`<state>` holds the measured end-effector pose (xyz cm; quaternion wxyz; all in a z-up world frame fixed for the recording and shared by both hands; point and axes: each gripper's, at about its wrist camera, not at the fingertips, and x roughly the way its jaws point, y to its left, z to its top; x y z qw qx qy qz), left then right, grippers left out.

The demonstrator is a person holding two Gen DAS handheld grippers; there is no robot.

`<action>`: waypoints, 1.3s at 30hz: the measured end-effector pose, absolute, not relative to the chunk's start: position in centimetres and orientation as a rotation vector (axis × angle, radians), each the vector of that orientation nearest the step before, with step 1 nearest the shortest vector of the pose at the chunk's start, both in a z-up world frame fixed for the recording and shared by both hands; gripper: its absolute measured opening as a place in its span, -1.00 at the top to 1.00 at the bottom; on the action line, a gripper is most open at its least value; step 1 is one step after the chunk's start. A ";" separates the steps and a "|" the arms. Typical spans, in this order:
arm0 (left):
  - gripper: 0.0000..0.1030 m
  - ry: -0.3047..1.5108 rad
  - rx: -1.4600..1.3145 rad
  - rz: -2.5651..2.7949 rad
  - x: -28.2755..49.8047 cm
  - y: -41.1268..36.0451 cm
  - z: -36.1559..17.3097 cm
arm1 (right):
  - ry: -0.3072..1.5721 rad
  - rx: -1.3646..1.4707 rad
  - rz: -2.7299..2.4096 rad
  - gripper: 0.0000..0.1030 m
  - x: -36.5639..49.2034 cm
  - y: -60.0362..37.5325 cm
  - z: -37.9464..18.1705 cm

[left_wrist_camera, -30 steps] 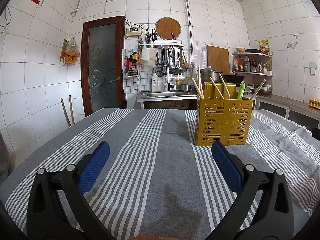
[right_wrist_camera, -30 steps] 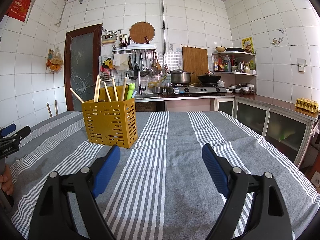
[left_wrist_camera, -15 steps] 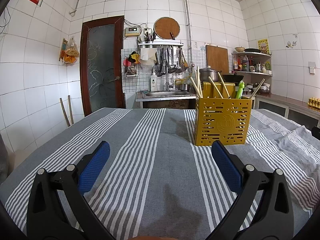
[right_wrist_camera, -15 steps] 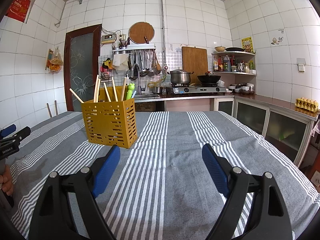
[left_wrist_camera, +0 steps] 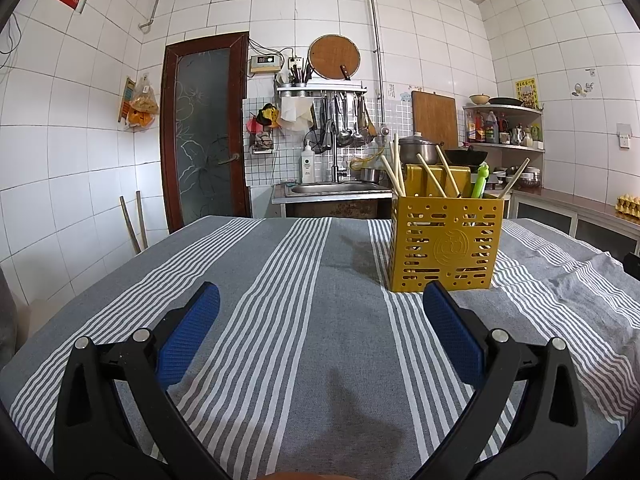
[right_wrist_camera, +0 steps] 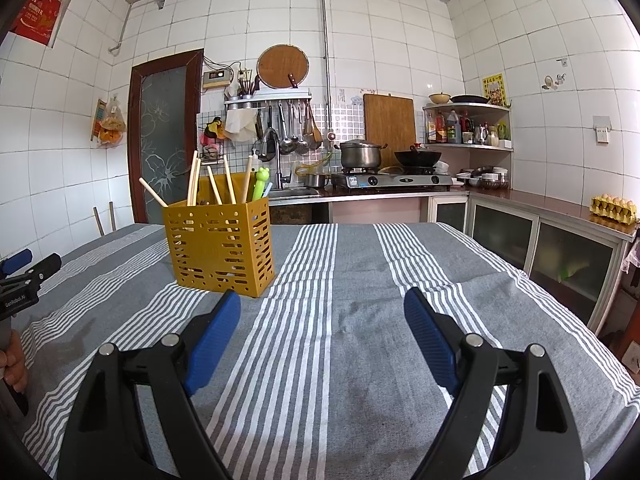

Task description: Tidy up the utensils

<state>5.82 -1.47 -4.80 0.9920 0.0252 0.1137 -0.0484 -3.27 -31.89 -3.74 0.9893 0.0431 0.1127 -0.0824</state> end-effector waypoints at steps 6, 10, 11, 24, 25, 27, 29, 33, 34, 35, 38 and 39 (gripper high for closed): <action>-0.91 0.228 0.050 -0.097 5.8 -1.5 -4.8 | 0.226 0.086 -0.165 -0.60 -3.3 -31.9 -3.7; -0.91 0.228 0.050 -0.097 5.8 -1.5 -4.8 | 0.226 0.087 -0.165 -0.62 -3.3 -32.0 -3.7; -0.91 0.228 0.051 -0.097 5.8 -1.5 -4.8 | 0.227 0.088 -0.165 -0.62 -3.3 -32.0 -3.7; -0.91 0.227 0.055 -0.096 5.7 -1.3 -4.6 | 0.227 0.088 -0.165 -0.63 -3.4 -31.8 -3.6; -0.91 0.226 0.054 -0.097 5.7 -1.2 -4.6 | 0.227 0.088 -0.166 -0.63 -3.3 -31.8 -3.6; -0.91 0.227 0.054 -0.097 5.8 -1.3 -4.6 | 0.226 0.084 -0.166 -0.63 -3.3 -31.8 -3.6; -0.90 0.226 0.053 -0.097 5.7 -1.3 -4.6 | 0.227 0.085 -0.166 -0.63 -3.3 -31.9 -3.6; -0.91 0.226 0.054 -0.096 5.8 -1.3 -4.6 | 0.227 0.087 -0.165 -0.63 -3.3 -31.9 -3.6; -0.91 0.226 0.054 -0.096 5.8 -1.3 -4.6 | 0.227 0.085 -0.166 -0.63 -3.3 -31.9 -3.6; -0.91 0.226 0.055 -0.096 5.7 -1.3 -4.6 | 0.226 0.084 -0.166 -0.63 -3.3 -31.9 -3.6; -0.91 0.226 0.056 -0.096 5.7 -1.3 -4.6 | 0.226 0.087 -0.166 -0.63 -3.3 -31.9 -3.6; -0.91 0.226 0.056 -0.096 5.8 -1.3 -4.6 | 0.226 0.087 -0.166 -0.63 -3.3 -31.9 -3.6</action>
